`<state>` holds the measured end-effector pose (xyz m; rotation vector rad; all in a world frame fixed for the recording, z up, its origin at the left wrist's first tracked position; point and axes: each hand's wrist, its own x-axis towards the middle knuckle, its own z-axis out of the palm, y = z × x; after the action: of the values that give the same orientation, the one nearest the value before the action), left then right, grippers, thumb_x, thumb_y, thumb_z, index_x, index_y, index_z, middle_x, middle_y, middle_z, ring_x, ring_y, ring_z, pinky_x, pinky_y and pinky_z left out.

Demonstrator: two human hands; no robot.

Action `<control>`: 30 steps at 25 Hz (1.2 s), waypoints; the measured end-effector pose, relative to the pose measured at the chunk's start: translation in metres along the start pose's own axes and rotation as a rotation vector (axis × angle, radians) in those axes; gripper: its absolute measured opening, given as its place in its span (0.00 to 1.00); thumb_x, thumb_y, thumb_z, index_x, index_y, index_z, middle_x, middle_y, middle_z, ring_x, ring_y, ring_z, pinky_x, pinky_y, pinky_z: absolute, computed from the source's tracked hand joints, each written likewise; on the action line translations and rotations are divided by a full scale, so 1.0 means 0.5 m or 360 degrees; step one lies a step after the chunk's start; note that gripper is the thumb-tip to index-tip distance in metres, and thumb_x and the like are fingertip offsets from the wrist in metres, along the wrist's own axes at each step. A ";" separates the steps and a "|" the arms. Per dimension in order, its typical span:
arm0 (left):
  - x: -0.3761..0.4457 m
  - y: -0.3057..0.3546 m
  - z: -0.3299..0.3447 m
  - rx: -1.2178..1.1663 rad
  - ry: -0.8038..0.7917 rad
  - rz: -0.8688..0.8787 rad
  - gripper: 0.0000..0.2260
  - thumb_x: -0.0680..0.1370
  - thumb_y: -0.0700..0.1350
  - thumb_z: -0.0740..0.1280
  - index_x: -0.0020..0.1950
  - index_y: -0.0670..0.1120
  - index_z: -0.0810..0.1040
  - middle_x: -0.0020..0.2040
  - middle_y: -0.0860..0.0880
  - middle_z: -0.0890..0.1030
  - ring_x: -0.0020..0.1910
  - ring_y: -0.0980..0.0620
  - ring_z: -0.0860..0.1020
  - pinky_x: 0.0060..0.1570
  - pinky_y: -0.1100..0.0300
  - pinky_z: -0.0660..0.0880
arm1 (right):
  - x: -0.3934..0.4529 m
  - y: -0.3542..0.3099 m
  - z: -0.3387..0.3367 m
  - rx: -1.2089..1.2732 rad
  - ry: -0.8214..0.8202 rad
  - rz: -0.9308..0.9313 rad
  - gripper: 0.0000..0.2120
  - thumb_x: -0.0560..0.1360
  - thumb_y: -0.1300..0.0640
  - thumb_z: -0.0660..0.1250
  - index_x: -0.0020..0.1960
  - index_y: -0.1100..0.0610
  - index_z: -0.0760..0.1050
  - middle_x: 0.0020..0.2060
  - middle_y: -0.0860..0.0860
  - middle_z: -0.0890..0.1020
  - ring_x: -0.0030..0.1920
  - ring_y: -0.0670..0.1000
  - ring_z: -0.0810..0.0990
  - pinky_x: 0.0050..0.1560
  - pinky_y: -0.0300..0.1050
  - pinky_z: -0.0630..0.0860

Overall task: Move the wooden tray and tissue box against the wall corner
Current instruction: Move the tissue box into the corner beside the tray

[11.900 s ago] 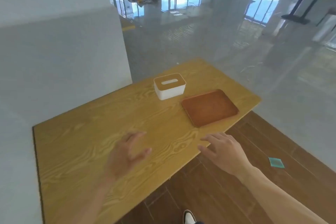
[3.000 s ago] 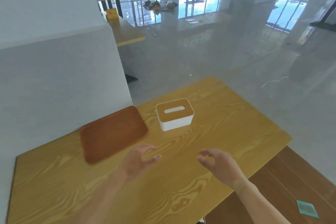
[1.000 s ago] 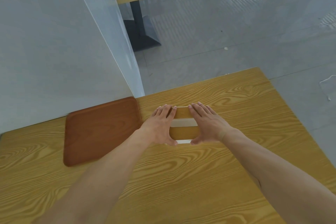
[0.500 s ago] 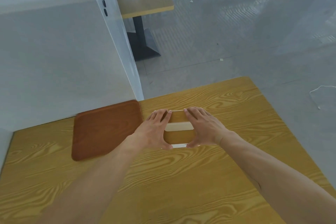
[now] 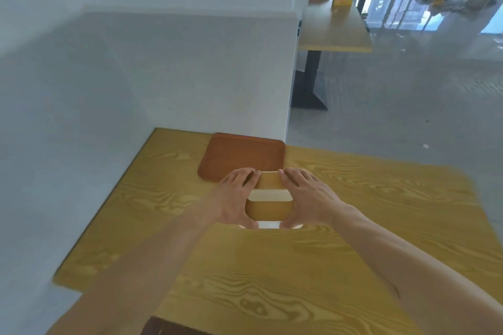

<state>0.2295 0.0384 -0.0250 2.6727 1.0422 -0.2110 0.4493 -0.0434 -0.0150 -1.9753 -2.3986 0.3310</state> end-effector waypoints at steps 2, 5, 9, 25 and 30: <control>-0.077 -0.033 0.001 -0.0004 0.0032 -0.0114 0.57 0.61 0.71 0.68 0.79 0.49 0.41 0.78 0.53 0.47 0.77 0.50 0.45 0.74 0.51 0.50 | 0.020 -0.064 0.000 0.0010 0.0002 -0.0124 0.63 0.59 0.26 0.69 0.80 0.58 0.48 0.78 0.53 0.58 0.76 0.55 0.53 0.76 0.49 0.53; -0.179 -0.085 0.003 -0.0043 0.0042 -0.0271 0.57 0.60 0.71 0.68 0.78 0.52 0.41 0.76 0.56 0.47 0.76 0.49 0.49 0.74 0.49 0.54 | 0.044 -0.159 0.002 0.0019 -0.0006 -0.0271 0.62 0.58 0.26 0.69 0.80 0.58 0.50 0.77 0.52 0.59 0.76 0.54 0.54 0.75 0.48 0.54; -0.306 -0.166 0.015 -0.0029 0.0065 -0.0400 0.56 0.60 0.72 0.68 0.78 0.51 0.44 0.78 0.51 0.50 0.77 0.46 0.52 0.74 0.47 0.57 | 0.086 -0.295 0.016 0.0016 -0.0025 -0.0430 0.60 0.58 0.27 0.69 0.79 0.57 0.53 0.76 0.51 0.61 0.76 0.54 0.56 0.75 0.48 0.54; -0.554 -0.527 0.016 -0.0009 0.0065 -0.0304 0.57 0.59 0.71 0.69 0.78 0.53 0.44 0.78 0.52 0.51 0.76 0.47 0.53 0.74 0.48 0.58 | 0.243 -0.698 0.088 -0.0038 -0.0026 -0.0301 0.61 0.56 0.26 0.68 0.78 0.56 0.53 0.75 0.51 0.62 0.74 0.54 0.59 0.72 0.52 0.62; -0.475 -0.570 0.005 0.0015 -0.0001 -0.0234 0.57 0.60 0.70 0.70 0.79 0.52 0.43 0.79 0.51 0.49 0.77 0.46 0.52 0.73 0.45 0.61 | 0.292 -0.670 0.093 -0.0026 -0.0008 -0.0163 0.62 0.55 0.25 0.68 0.79 0.56 0.52 0.75 0.51 0.61 0.74 0.54 0.59 0.72 0.51 0.62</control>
<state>-0.1381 0.0866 -0.0275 2.6051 1.2414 -0.2458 0.0885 0.0315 -0.0202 -1.8514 -2.5021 0.3149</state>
